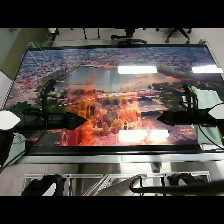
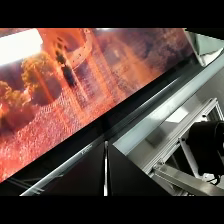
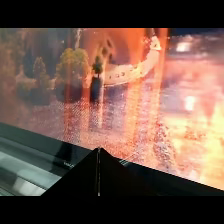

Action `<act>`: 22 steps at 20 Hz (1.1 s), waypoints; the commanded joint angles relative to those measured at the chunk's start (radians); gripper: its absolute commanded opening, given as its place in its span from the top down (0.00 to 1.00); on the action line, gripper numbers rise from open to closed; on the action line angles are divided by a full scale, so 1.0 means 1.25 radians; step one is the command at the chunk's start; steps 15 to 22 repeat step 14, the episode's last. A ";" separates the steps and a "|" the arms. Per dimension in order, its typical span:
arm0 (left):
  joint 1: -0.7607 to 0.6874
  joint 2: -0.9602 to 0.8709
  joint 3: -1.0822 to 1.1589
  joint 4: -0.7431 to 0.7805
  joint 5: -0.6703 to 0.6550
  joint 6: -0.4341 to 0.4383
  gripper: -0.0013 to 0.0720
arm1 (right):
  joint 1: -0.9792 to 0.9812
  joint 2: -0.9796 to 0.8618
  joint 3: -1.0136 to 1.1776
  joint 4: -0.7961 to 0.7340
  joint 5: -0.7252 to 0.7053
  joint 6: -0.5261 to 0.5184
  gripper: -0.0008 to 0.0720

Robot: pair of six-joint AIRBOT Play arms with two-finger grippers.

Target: Fold the shirts.

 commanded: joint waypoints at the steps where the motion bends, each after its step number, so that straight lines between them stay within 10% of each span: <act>1: -0.010 0.043 -0.080 0.005 0.025 0.001 0.96 | 0.027 0.039 -0.047 0.001 -0.011 -0.002 0.96; 22: -0.010 0.064 -0.084 0.006 0.024 0.001 0.96 | 0.027 0.038 -0.047 0.002 0.025 -0.003 0.96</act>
